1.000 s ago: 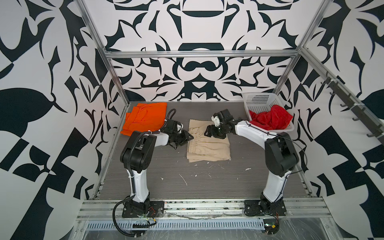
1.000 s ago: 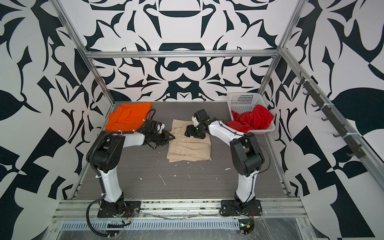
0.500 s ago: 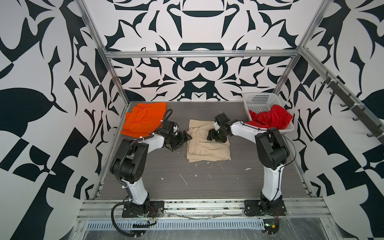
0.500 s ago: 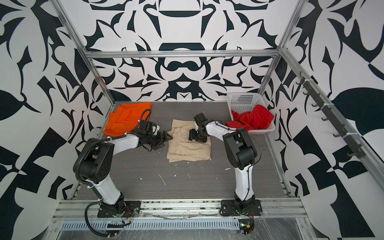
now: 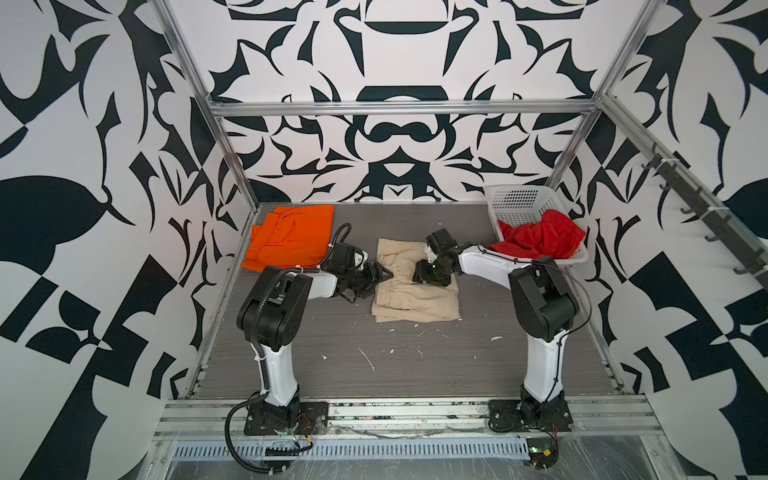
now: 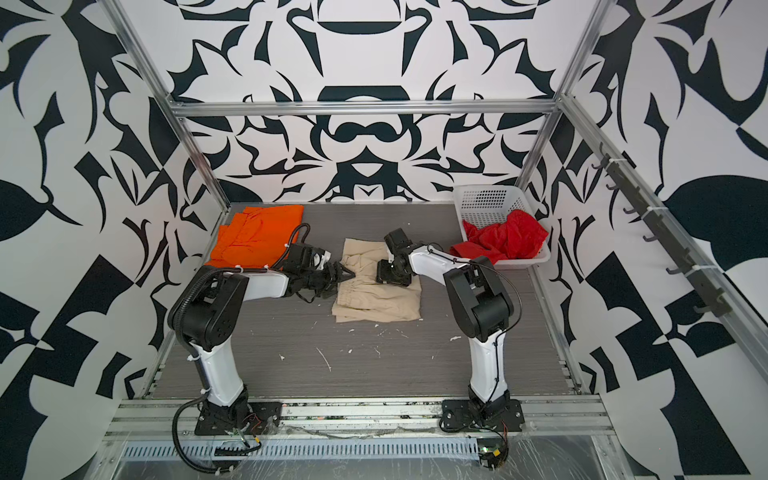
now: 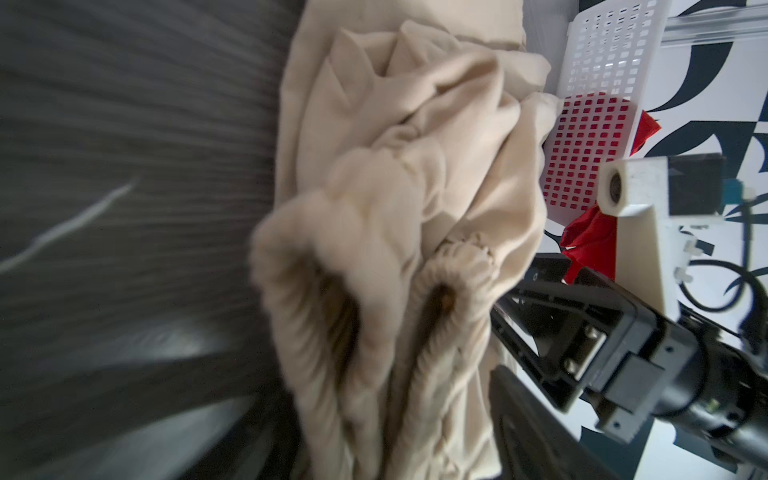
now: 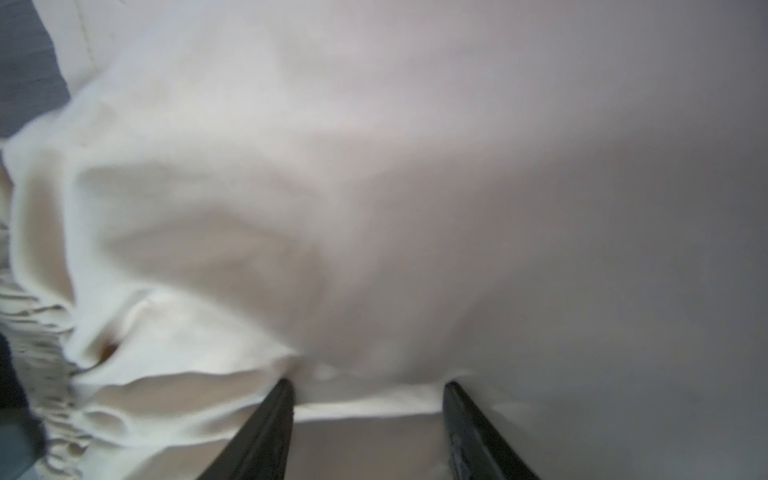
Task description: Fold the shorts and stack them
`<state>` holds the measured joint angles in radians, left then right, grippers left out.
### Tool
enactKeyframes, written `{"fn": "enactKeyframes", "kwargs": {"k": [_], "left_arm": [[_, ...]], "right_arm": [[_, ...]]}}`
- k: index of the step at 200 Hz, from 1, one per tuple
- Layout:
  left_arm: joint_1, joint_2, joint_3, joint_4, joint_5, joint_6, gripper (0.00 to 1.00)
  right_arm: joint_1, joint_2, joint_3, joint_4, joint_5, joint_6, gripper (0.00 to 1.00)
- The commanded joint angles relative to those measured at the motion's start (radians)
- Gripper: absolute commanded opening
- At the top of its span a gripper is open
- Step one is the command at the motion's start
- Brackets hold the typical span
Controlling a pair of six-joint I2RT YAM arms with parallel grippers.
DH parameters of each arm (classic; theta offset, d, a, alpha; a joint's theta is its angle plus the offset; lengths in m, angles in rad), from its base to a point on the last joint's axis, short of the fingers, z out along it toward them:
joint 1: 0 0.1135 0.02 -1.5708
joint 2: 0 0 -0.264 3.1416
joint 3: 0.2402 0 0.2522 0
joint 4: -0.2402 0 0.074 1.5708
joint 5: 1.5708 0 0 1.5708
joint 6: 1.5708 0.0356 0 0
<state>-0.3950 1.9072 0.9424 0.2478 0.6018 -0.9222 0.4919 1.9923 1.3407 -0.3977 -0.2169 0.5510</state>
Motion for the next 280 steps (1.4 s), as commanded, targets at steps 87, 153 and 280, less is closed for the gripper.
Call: {"fn": "enactKeyframes", "kwargs": {"k": [87,153,280], "left_arm": [[-0.026,-0.064,0.23,-0.347,-0.1,0.175,0.0],[0.031,-0.067,0.62,-0.976,-0.351,0.654,0.0],[0.23,0.197,1.326,-1.371,-0.579,1.131,0.0]], "right_arm": [[0.031,-0.106,-0.038,-0.011,-0.012,0.024,0.61],[-0.06,-0.302,-0.126,-0.01,-0.004,0.017,0.71],[-0.08,-0.374,-0.241,-0.018,0.012,0.007,0.72]]}}
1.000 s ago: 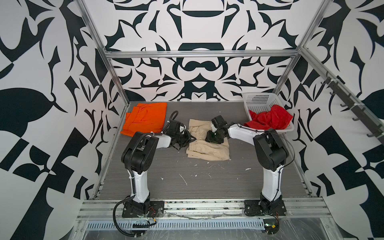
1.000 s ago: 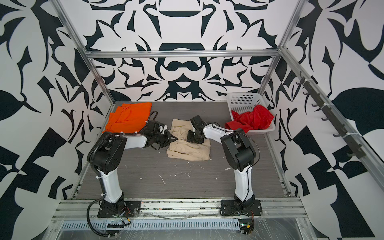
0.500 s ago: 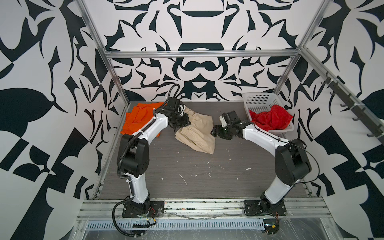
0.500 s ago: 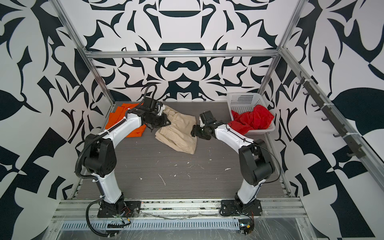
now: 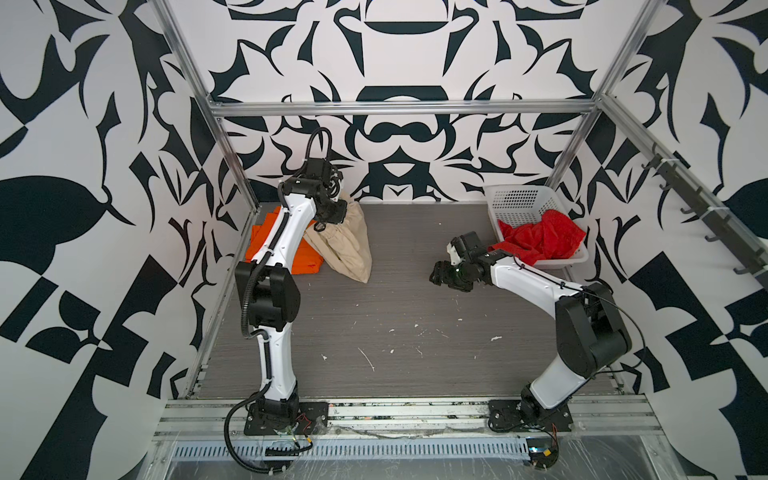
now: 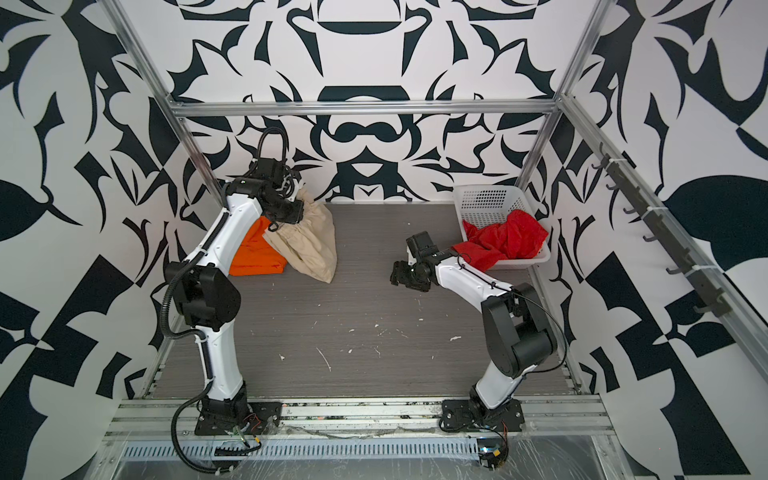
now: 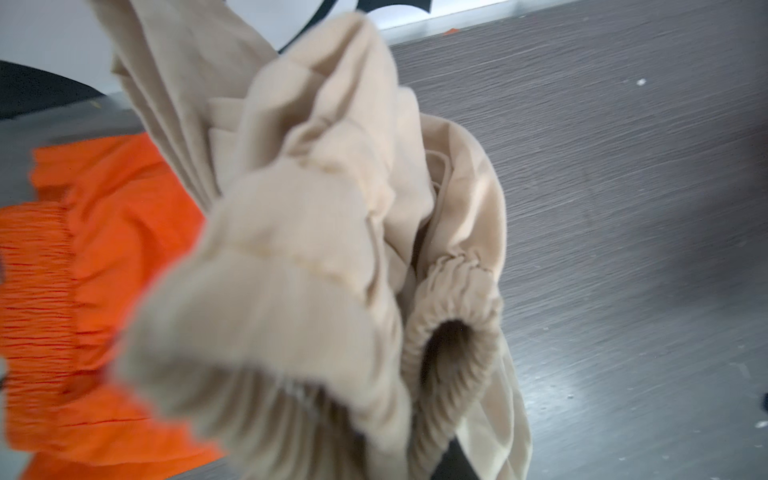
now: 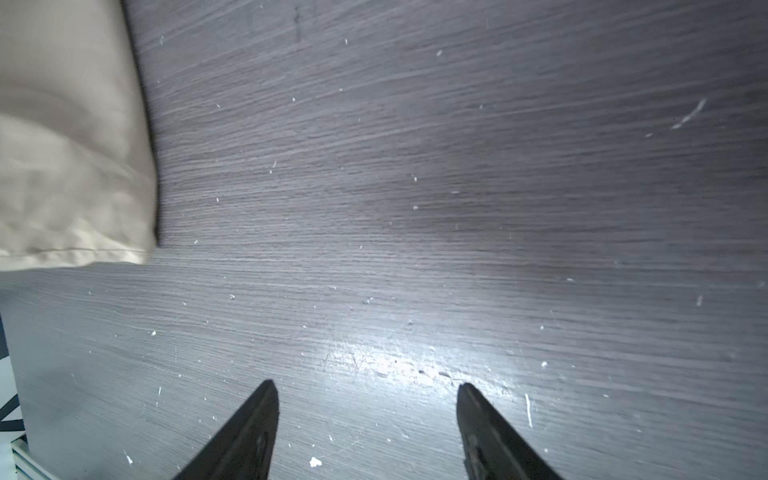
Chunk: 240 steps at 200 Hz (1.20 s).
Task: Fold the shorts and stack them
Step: 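Grasp the folded beige shorts with the left gripper and lift them toward the orange shorts, then lower the beige shorts onto the orange shorts with the left gripper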
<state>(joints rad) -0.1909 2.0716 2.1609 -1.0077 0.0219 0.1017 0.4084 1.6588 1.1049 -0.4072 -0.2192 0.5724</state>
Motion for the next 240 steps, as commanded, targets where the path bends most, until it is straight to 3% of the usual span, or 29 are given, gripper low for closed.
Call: {"fn": "enactKeyframes", "kwargs": {"k": [1,64,148,240], "left_arm": [[0.027,0.035,0.112,-0.118,0.0,0.109,0.0],[0.098,0.049,0.219,-0.156,0.021,0.19,0.0],[0.216,0.025,0.255,-0.161,0.205,0.199,0.0],[0.289,0.083,0.298,-0.172,0.276,0.243,0.0]], "right_arm": [[0.003,-0.04,-0.007,-0.008,0.014,-0.014,0.72],[0.003,-0.037,-0.009,-0.019,0.013,-0.024,0.72],[0.003,-0.025,0.001,-0.021,0.0,-0.025,0.72],[0.003,-0.029,0.014,-0.042,0.006,-0.031,0.72]]}}
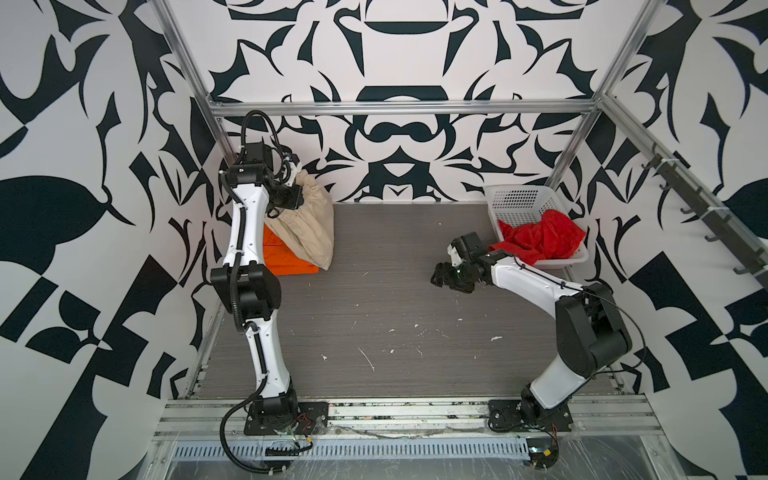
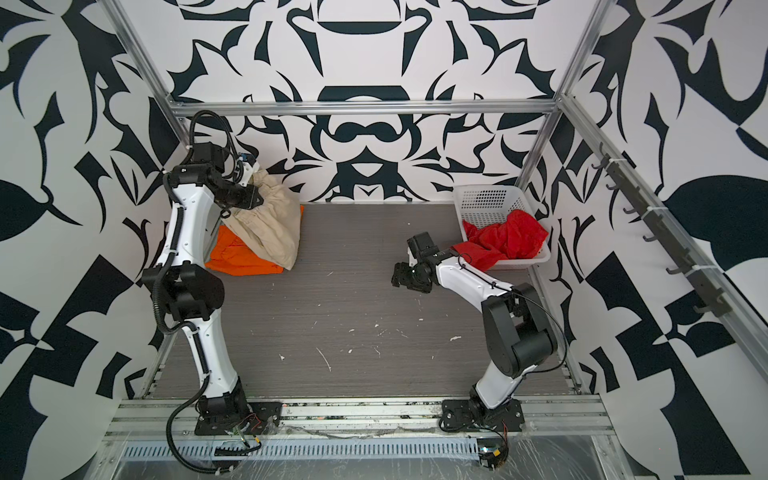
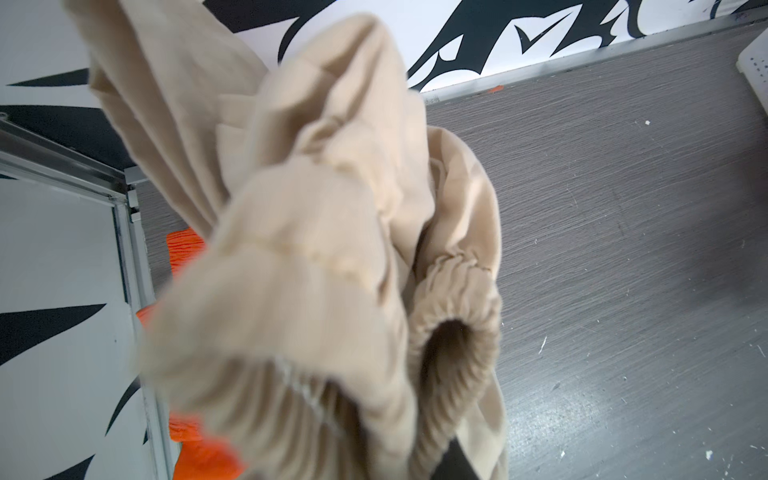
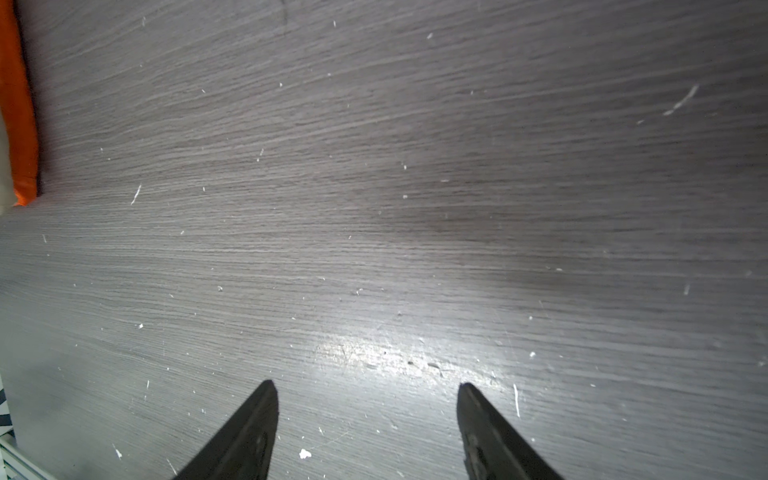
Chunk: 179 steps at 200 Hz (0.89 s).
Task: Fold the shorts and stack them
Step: 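Lower the beige shorts onto the orange shorts with the left gripper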
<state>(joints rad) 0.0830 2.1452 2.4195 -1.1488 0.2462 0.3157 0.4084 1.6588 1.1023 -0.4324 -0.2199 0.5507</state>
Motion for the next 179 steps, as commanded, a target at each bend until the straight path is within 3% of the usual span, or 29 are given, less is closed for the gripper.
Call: {"fn": "enactKeyframes", "kwargs": {"k": [1,153,179], "left_arm": [[0.016,0.01,0.04,-0.031,0.053,0.028,0.0],[0.147,0.177,0.029,0.005,0.174,0.024,0.0],[0.148,0.184,0.037,0.035,0.109,0.029,0.0]], "right_arm": [[0.003,-0.028,0.016,-0.016,0.007,-0.009,0.72],[0.003,0.008,0.04,-0.028,0.001,-0.017,0.72],[0.003,0.021,0.051,-0.03,-0.001,-0.018,0.72]]}}
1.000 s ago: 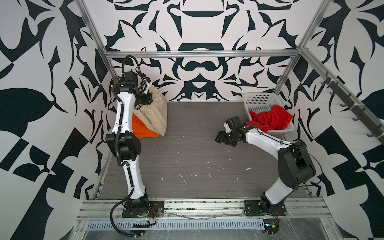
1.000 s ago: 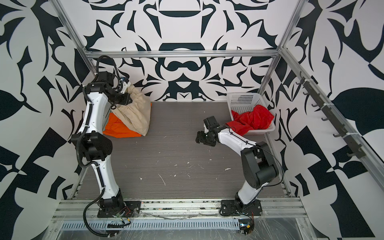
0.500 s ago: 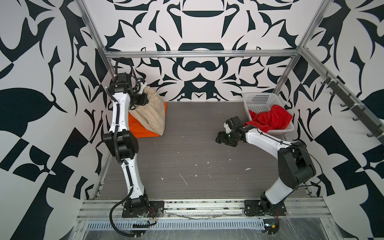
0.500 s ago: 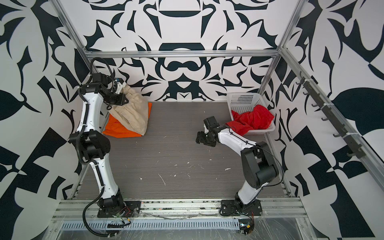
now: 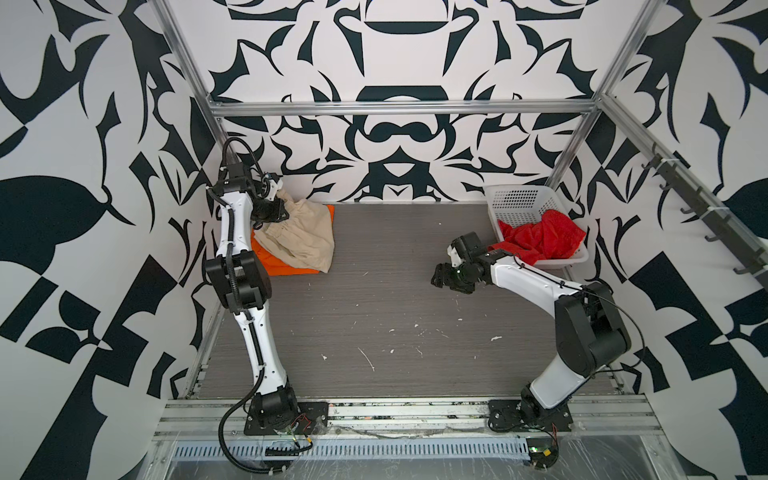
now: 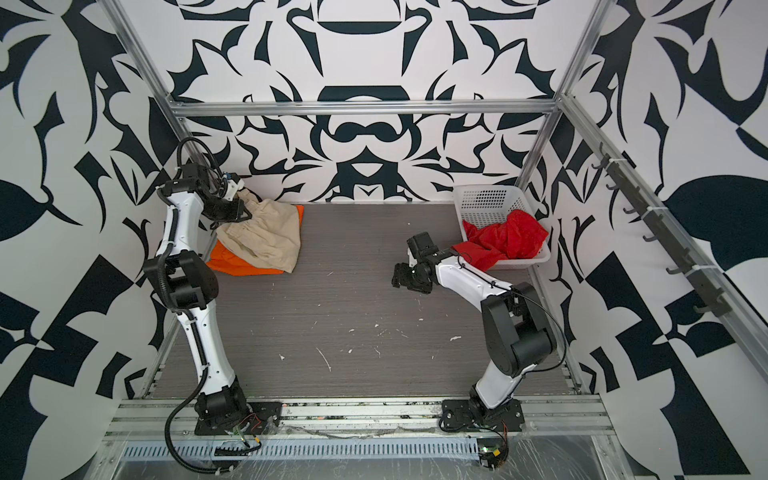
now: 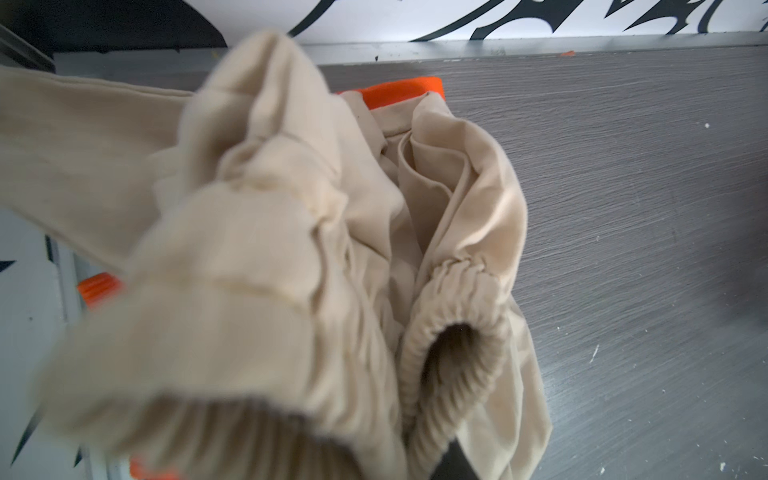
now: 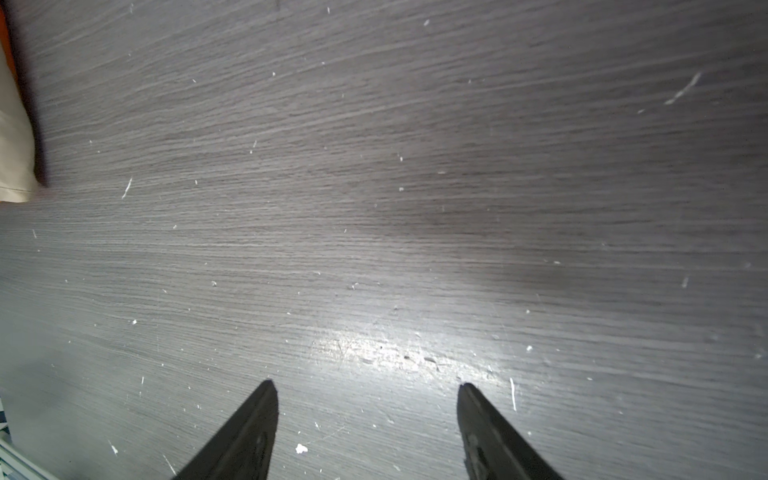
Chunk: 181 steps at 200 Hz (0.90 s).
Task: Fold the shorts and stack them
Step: 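Lower the beige shorts onto the orange shorts with the left gripper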
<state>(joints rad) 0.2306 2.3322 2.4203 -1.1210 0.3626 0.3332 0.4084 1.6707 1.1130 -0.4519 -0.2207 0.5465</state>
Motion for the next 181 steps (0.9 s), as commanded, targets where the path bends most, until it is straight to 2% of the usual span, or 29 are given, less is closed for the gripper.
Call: {"fn": "enactKeyframes", "kwargs": {"k": [1,46,62,74,105,121,133,140,159,181], "left_arm": [[0.0,-0.002,0.037,0.008,-0.011,0.013,0.0],[0.011,0.046,0.059,0.098,-0.128,-0.004,0.0],[0.012,0.076,0.072,0.131,-0.212,-0.026,0.08],[0.018,0.1,0.083,0.149,-0.284,-0.045,0.19],[0.032,0.146,0.072,0.192,-0.426,-0.081,0.65],[0.032,0.149,0.073,0.195,-0.49,-0.103,0.8],[0.032,0.133,0.078,0.195,-0.537,-0.129,0.84],[0.032,0.121,0.092,0.184,-0.561,-0.143,0.91],[0.024,0.067,0.127,0.145,-0.626,-0.176,0.94],[-0.008,-0.054,0.062,0.138,-0.59,-0.189,0.94]], "right_arm": [[0.003,0.009,0.04,-0.011,-0.001,-0.014,0.72],[0.003,0.033,0.068,-0.02,-0.008,-0.018,0.72],[0.003,0.035,0.075,-0.025,-0.006,-0.02,0.72],[0.003,0.037,0.074,-0.024,-0.005,-0.019,0.72],[0.003,0.051,0.08,-0.028,-0.006,-0.014,0.72],[0.003,0.058,0.091,-0.032,-0.009,-0.014,0.72],[0.002,0.059,0.099,-0.032,-0.012,-0.013,0.72],[0.003,0.057,0.103,-0.031,-0.012,-0.013,0.72],[0.004,0.048,0.114,-0.025,-0.012,-0.011,0.72],[0.003,0.036,0.129,-0.014,-0.018,-0.005,0.72]]}}
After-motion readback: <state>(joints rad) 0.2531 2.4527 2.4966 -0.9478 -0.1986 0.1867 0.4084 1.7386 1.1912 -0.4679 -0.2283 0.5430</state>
